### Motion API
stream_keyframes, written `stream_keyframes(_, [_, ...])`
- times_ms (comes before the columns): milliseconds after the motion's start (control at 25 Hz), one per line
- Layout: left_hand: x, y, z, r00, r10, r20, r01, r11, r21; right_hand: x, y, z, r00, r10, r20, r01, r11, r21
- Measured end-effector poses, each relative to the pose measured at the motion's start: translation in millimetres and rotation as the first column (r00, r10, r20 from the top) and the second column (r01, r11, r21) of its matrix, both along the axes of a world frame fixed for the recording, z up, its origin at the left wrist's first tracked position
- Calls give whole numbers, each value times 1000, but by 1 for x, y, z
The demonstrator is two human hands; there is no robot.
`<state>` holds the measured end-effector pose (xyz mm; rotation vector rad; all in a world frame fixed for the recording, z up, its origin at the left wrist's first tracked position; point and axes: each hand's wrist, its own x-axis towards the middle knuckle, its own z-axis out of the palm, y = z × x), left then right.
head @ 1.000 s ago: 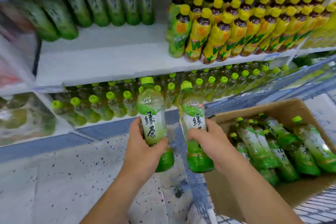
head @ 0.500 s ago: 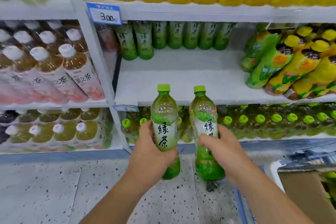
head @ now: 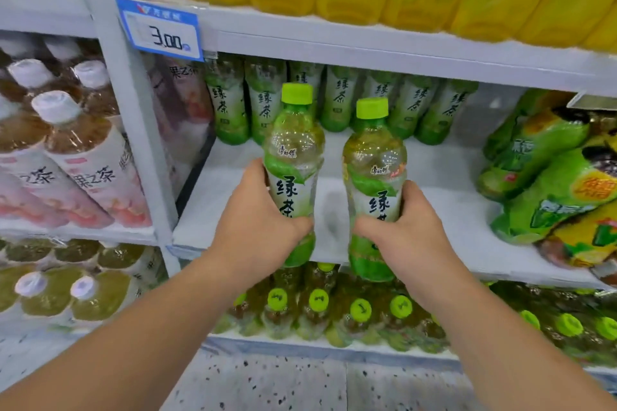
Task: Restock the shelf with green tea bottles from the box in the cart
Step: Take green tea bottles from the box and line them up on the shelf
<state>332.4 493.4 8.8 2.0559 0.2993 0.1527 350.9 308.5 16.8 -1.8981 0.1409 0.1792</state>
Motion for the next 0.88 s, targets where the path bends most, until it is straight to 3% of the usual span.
stream_keyframes(440, [74,6,-45,971,-87,224,88,996,6,62,18,-54,981,-11,193,-11,993,113])
stream_keyframes(560, [83,14,-55,979,-143,142,140,990,33,68,12,-62,983,21,183,-31,998,49])
stream_keyframes(680, [74,18,-68,988,-155,8,152,980,131,59,3,-70,974,71,214,-43,990,-131])
stream_keyframes(880, [94,16,-81,997,-44,65,29,977,212,72,8,-77,951,87,295,-20,975,-223])
